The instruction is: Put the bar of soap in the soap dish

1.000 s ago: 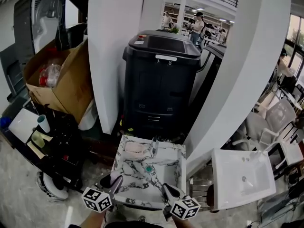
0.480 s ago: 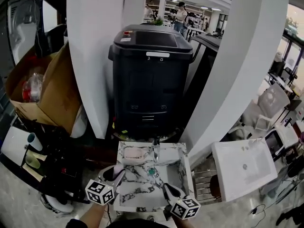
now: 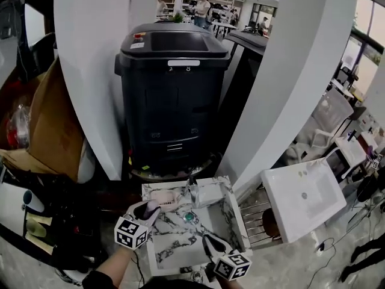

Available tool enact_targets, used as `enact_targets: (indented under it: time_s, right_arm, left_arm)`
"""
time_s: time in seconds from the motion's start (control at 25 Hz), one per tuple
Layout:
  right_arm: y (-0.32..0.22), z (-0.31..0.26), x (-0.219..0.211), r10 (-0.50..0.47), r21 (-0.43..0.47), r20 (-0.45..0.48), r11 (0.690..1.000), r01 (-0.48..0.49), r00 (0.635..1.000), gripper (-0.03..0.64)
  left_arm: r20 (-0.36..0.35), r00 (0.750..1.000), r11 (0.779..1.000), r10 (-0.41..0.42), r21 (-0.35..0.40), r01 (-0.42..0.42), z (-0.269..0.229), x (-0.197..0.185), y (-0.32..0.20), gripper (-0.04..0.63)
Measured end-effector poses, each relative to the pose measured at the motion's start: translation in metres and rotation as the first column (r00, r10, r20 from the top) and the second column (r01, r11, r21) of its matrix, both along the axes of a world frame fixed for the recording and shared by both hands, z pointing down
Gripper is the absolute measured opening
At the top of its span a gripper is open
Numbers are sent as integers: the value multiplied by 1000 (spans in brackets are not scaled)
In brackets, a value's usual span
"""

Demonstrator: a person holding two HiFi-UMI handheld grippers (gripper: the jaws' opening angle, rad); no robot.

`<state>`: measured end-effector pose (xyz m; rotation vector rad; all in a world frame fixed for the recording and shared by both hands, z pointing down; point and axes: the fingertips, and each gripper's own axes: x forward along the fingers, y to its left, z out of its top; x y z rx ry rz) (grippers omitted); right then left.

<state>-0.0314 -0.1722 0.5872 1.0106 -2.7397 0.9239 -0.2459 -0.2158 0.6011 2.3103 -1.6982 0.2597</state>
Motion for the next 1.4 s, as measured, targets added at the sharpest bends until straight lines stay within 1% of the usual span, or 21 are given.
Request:
enact_targets:
  time_s: [0.2,0.36,0.48,0.6,0.76,0.92,1.04,1.16,1.24,1.32,1.4]
  right_arm:
    - [2,13,-2,41,-11,-23,999,-41,999,-5]
    - [3,23,-4,80,-40,10,996,-80,997,-5]
    - [4,27,-5,108,-53,13,993,-108,994,-5]
    - [5,28,-4,135,-57,-5,989,-135,991,-5]
    - [9,34,-4,158,-64,-15,985,-159,987,-5]
    - [14,38,-4,184,-83,12,980,-183,983,-5]
    - [15,37,-2,204,-86,7,975,-203,979,-5]
    - [15,42,5,215,-80,-10,973,-215,977,-5]
    - [14,46,10,219,-73,-27,973,-220,975,-5]
    - [12,42,11,233,-77,-19,969,-234,972,-5]
    - [9,38,13,243,-79,-11,967,-244,970,-5]
  left_arm:
    - [67,996,997,64,-43,-61,23,-1,-33,204]
    - [141,983,990,120,-87,-109,44,0,-55,204]
    - [195,967,983,163,-118,-142,56,1,-72,204]
    - [261,939,970,223,-159,-186,66,7,-82,204]
    - [354,883,944,307,-230,-236,86,14,-91,204]
    - [432,812,910,391,-311,-272,108,21,-101,204]
    - [467,763,881,448,-374,-288,123,25,-106,204]
    - [510,698,852,503,-428,-302,138,27,-110,204]
    - [528,661,833,533,-463,-302,147,27,-113,204]
    - [542,633,819,553,-490,-297,155,27,-115,204]
    - [564,600,812,567,-505,-292,161,25,-117,204]
